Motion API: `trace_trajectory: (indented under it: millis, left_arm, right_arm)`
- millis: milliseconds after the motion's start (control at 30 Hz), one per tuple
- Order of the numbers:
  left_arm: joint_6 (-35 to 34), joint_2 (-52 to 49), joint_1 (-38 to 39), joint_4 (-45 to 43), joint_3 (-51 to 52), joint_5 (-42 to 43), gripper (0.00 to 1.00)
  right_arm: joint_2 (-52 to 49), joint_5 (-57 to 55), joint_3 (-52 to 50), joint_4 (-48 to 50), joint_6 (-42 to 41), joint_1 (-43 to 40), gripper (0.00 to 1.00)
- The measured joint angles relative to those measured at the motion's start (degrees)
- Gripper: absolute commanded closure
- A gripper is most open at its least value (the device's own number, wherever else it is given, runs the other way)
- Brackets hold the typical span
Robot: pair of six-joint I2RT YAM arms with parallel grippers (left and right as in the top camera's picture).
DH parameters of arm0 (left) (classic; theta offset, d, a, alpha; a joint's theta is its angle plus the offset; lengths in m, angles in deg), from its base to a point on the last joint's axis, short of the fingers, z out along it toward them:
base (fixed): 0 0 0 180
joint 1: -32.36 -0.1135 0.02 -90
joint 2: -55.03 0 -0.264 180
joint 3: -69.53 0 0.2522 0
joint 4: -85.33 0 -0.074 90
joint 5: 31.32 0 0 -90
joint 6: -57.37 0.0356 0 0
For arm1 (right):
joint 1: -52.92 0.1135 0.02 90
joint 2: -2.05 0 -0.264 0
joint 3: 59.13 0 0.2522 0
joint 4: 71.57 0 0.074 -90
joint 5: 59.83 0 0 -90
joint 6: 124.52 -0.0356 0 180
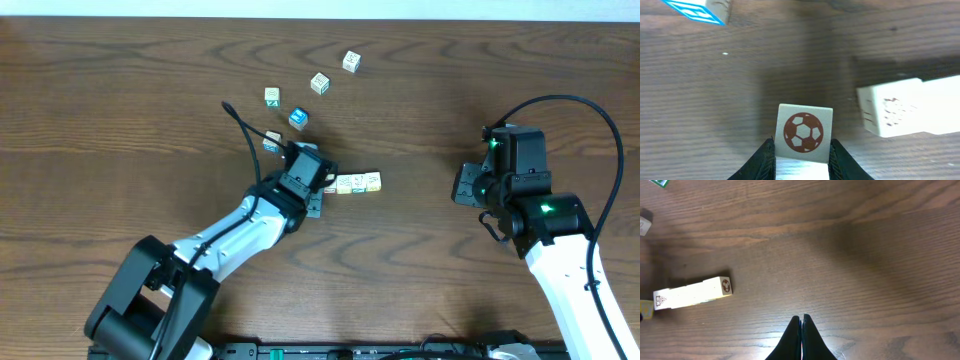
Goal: Lift 5 blocks
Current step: 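Carry the soccer-ball block to the left end of the row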
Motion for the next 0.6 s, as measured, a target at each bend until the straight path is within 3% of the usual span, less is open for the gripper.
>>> trace_trajectory:
  millis: [600]
  left_arm:
    - [-6.56,0.0,0.98,-0.17,0.0,0.15,0.74]
  right_arm:
    - [0.0,0.0,0.0,-0.68,-0.02,0.0,0.99]
